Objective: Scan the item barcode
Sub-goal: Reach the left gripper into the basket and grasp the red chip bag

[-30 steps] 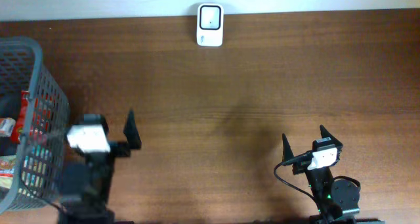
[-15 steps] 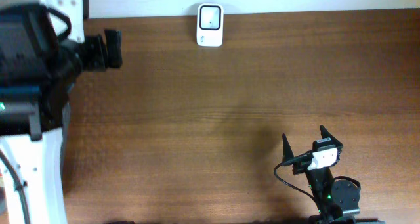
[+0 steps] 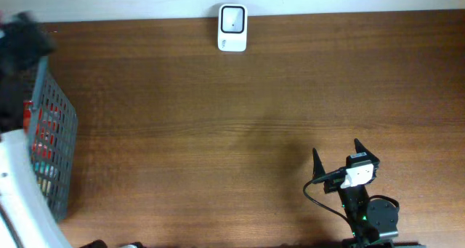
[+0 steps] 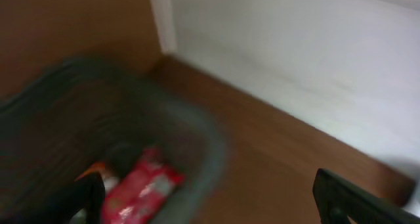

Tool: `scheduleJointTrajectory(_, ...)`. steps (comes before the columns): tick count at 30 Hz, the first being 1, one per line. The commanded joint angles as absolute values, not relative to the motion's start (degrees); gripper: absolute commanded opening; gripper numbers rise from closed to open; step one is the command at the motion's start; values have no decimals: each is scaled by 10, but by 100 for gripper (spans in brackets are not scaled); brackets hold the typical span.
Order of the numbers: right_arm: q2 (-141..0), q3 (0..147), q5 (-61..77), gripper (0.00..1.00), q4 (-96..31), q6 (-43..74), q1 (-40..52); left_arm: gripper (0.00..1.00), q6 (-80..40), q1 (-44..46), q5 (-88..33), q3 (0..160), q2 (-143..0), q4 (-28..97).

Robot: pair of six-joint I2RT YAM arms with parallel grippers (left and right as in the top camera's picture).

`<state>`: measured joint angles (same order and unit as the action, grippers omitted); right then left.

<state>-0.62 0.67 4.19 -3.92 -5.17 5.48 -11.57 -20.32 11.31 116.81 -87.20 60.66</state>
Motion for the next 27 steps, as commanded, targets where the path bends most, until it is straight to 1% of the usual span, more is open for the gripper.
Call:
scheduleJointTrajectory(1, -2, 3, 41, 99, -41, -56, 59, 100, -193, -287, 142, 1178, -890, 635)
scheduleJointTrajectory(3, -2, 3, 41, 99, -41, -56, 59, 99, -192, -318, 153, 1178, -907, 661)
scheduleJointTrajectory(6, -2, 3, 41, 99, -41, -56, 59, 92, -193, -344, 172, 1178, -943, 702)
scheduleJointTrajectory(9, -2, 3, 41, 99, -41, -56, 59, 91, -187, -359, 173, 1178, -991, 733)
scheduleJointTrajectory(16, -2, 3, 41, 99, -41, -56, 59, 92, -161, -363, 166, 1162, -1075, 747)
scheduleJointTrajectory(20, -2, 3, 41, 99, -41, -56, 59, 93, -106, -364, 132, 1102, -1076, 701)
scheduleJointTrajectory(24, -2, 3, 41, 99, -41, -56, 59, 93, 16, -372, 26, 1035, -1076, 625)
scheduleJointTrajectory(27, -2, 3, 41, 99, -41, -56, 59, 100, 35, -378, 23, 1005, -1079, 578)
